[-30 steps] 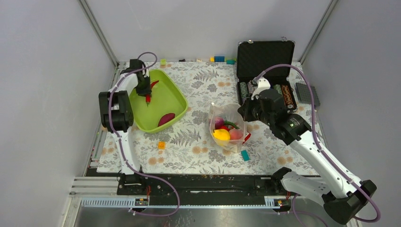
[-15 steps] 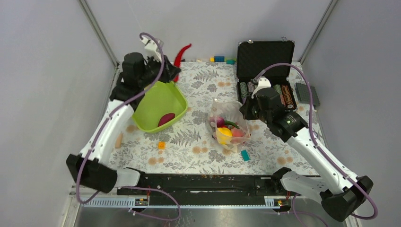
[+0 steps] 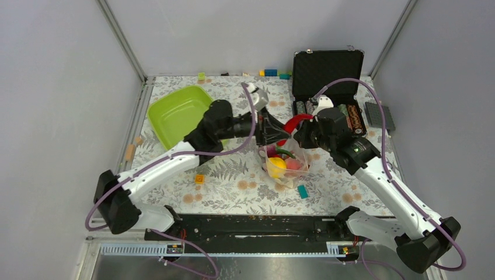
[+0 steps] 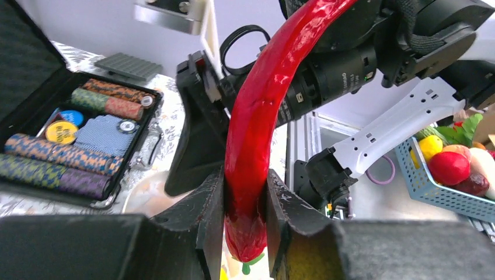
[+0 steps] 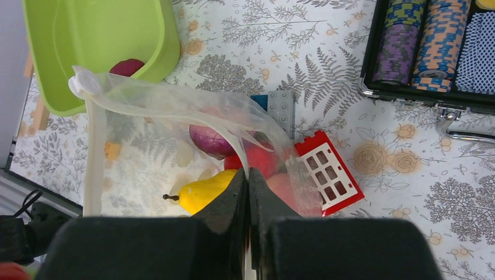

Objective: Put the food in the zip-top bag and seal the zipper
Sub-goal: Place the fake vegetable in the zipper food storage bag.

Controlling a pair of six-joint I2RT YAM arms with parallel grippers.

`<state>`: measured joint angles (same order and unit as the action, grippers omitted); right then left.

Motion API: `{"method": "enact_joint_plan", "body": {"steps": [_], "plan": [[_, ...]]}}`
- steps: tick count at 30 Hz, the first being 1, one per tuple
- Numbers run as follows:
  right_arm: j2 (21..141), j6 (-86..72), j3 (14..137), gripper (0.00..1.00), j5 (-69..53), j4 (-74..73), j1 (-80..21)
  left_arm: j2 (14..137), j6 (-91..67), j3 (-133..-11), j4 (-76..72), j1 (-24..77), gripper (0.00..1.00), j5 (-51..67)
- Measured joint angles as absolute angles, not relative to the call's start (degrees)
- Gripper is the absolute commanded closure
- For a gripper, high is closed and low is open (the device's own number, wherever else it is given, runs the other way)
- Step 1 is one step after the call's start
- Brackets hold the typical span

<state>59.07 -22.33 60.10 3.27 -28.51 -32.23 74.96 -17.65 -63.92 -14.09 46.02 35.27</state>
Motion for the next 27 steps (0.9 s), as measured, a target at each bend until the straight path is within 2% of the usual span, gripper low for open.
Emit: {"method": "enact_joint_plan", "body": {"steps": [6,8,10,15,17,20,22,23,27], "plan": [[58.5,-22.4,60.1,1.00,2.0,-28.7,-32.0,83.2,-13.4,-69.2,-12.0,49.3,0.98,35.9],[58.2,-22.5,60.1,1.00,2.0,-29.3,-31.9,83.6,-11.5,-69.2,-10.4,49.3,0.87,36.2],[58.2,-22.5,60.1,1.00,1.9,-29.5,-31.8,83.6,-10.0,-69.2,-9.5,49.4,0.69,36.2],[58.2,-22.5,60.1,1.00,1.1,-29.7,-31.8,84.8,-6.9,-70.7,-4.8,49.5,0.50,36.2],[58.2,-22.5,60.1,1.00,0.8,-29.7,-31.8,85.7,-5.7,-71.6,-2.2,49.5,0.35,35.9],[58.2,-22.5,60.1,1.00,0.8,-29.7,-31.8,85.8,-4.1,-71.6,1.0,49.5,0.21,35.2],[58.1,-22.5,60.1,1.00,0.8,-29.7,-31.8,85.6,-3.5,-71.6,2.2,49.5,0.05,34.5],[58.1,-22.5,60.1,1.00,0.8,-29.7,-31.8,85.4,-3.3,-71.6,2.7,49.5,0.02,34.3],[58.1,-22.5,60.1,1.00,0.8,-29.7,-31.8,83.3,-3.0,-71.6,4.9,49.5,0.01,32.9]]}}
